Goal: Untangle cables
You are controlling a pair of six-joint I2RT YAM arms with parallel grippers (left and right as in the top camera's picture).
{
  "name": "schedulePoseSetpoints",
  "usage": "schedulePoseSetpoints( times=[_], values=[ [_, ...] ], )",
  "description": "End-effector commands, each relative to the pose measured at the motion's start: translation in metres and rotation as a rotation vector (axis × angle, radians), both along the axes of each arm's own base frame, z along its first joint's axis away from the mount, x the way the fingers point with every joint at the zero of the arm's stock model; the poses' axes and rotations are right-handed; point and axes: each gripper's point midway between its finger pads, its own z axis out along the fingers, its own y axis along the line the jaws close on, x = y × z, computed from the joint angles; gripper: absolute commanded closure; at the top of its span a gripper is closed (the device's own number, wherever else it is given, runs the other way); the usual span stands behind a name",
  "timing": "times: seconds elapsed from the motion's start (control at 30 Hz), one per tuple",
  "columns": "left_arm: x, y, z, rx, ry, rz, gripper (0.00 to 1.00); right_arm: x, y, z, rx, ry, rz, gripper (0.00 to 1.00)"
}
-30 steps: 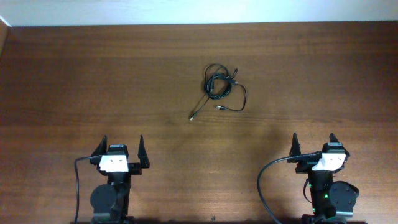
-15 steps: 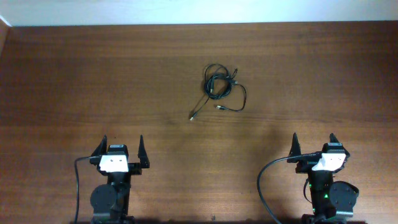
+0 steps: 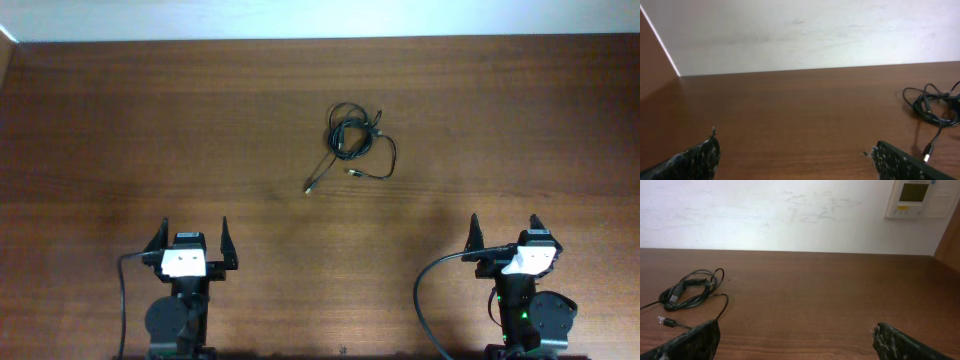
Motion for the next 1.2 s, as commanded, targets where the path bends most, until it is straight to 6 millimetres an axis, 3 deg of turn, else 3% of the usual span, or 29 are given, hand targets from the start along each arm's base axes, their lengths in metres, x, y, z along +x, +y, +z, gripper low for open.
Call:
schedulePoseSetpoints(
  times=[0.0,0.07,0.4,0.5,0.57,0.73,0.83,0.97,1.07,1.17],
  values=[
    [0.000,-0.023,0.006,0.001,-0.023,-0.137,0.01,0.000,-0.001,-0.003,0.003,0.005,-0.008,0.01],
    [-0.002,-0.033,0.014,-0.002,-0.039,-0.190,0.01,0.000,-0.001,-0.003,0.003,0.005,-0.008,0.02],
    [-0.020,-0.033,0.084,-0.044,-0.067,-0.188,0.01,0.000,-0.001,-0.003,0.003,0.005,-0.008,0.02],
    [-0.017,-0.033,0.100,-0.087,-0.036,-0.190,0.01,0.000,-0.001,-0.003,0.003,0.005,-0.008,0.02],
    [-0.007,-0.045,0.108,-0.110,0.034,-0.252,0.01,0.000,-0.001,-0.003,0.003,0.005,-0.008,0.02],
    [0.024,-0.067,0.107,-0.169,0.268,-0.377,0.01,0.000,-0.001,-0.003,0.003,0.005,-0.008,0.01],
    [0.041,-0.097,0.115,-0.242,0.385,-0.555,0.01,0.000,-0.001,-0.003,0.003,0.005,-0.008,0.02],
    [0.038,-0.139,0.110,-0.363,0.465,-0.853,0.01,0.000,-0.001,-0.003,0.003,0.005,-0.008,0.01],
    [0.045,-0.151,0.104,-0.417,0.488,-0.960,0.01,0.000,-0.001,-0.003,0.003,0.005,-0.008,0.02],
    [0.062,-0.150,0.094,-0.592,0.572,-0.900,0.01,0.000,-0.001,-0.003,0.003,0.005,-0.008,0.02]
  ],
)
